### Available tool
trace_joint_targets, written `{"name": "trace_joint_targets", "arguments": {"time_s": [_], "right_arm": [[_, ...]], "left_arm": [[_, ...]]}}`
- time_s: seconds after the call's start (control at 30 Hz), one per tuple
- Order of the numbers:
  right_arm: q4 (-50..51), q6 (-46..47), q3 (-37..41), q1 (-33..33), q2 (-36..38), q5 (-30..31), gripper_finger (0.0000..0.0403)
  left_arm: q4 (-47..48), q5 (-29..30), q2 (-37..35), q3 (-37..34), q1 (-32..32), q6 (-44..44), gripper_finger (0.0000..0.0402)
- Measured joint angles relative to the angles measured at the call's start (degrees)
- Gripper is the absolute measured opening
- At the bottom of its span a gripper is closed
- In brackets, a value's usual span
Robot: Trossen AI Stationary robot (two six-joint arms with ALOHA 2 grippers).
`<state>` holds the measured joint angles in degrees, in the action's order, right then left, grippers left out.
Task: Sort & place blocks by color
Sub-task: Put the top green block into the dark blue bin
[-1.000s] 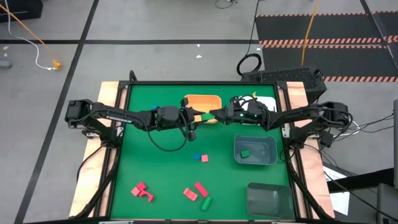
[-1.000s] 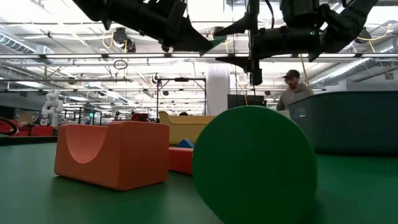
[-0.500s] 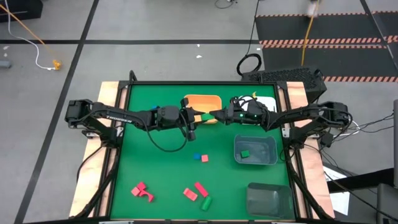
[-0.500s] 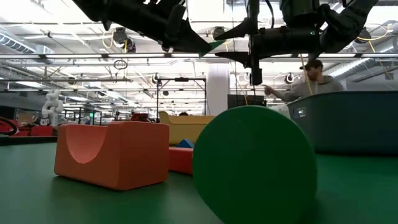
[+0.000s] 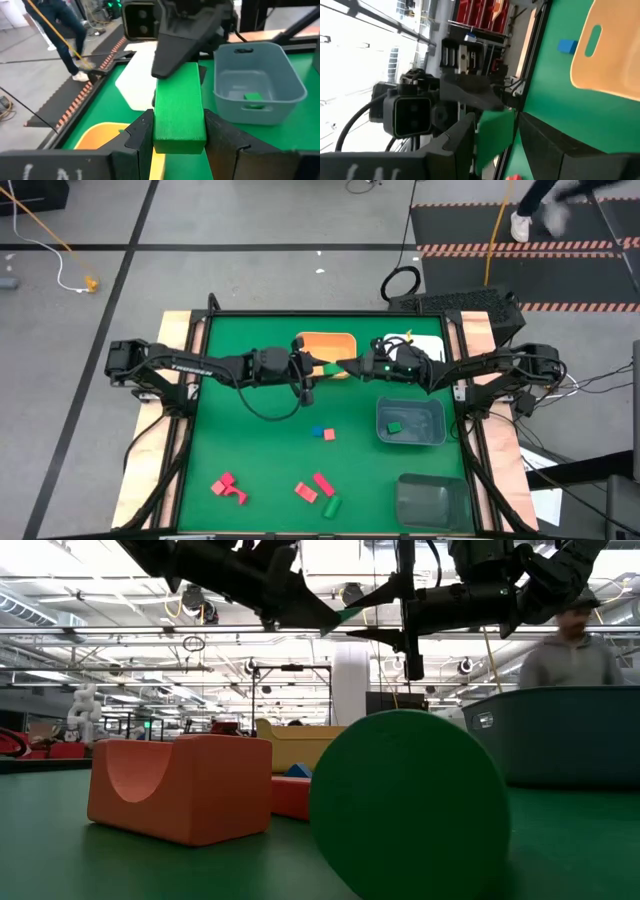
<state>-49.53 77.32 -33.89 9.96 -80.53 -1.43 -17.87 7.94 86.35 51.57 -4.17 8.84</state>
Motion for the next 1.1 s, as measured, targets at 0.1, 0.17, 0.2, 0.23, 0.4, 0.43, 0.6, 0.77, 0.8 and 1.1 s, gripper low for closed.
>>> {"name": "trace_joint_targets", "arguments": {"time_s": [0.1,0.17,0.2,0.23,0.4,0.43,0.6,0.77,0.8,1.1], "right_arm": [[0.06,0.00,0.00,-0.03,0.00,-0.07,0.0144],[0.08,-0.01,0.00,-0.01,0.00,-0.04,0.0144],[0.12,0.00,0.00,-0.02,0.00,-0.04,0.0144],[0.20,0.00,0.00,-0.06,0.00,0.00,0.0143],[1.06,-0.02,0.00,-1.17,0.00,0.84,0.0134],[1.36,-0.02,0.00,-1.49,0.02,1.50,0.0132],[1.95,-0.02,0.00,-1.86,0.00,1.73,0.0122],[2.17,-0.02,-0.02,-1.84,0.02,1.75,0.0108],[2.25,-0.02,-0.02,-1.84,0.02,1.75,0.0103],[3.22,-0.02,-0.03,-1.84,0.01,1.81,0.0048]], "left_arm": [[1.39,0.00,0.00,0.00,0.51,-0.03,0.0135],[1.80,0.00,0.00,-0.02,0.56,-0.13,0.0135],[1.81,0.01,0.00,-0.02,0.56,-0.13,0.0135],[1.71,0.02,0.00,-0.02,0.53,-0.13,0.0135],[1.44,0.04,0.00,-0.02,0.30,-0.15,0.0135],[1.44,0.04,0.00,-0.02,0.32,-0.15,0.0135],[1.41,0.07,0.00,-0.02,0.34,-0.59,0.0135],[1.46,0.11,0.00,-0.02,0.58,-1.99,0.0135],[1.48,0.11,0.00,-0.02,0.59,-1.93,0.0135],[0.98,0.50,1.59,-0.04,0.93,-3.84,0.0135]]}}
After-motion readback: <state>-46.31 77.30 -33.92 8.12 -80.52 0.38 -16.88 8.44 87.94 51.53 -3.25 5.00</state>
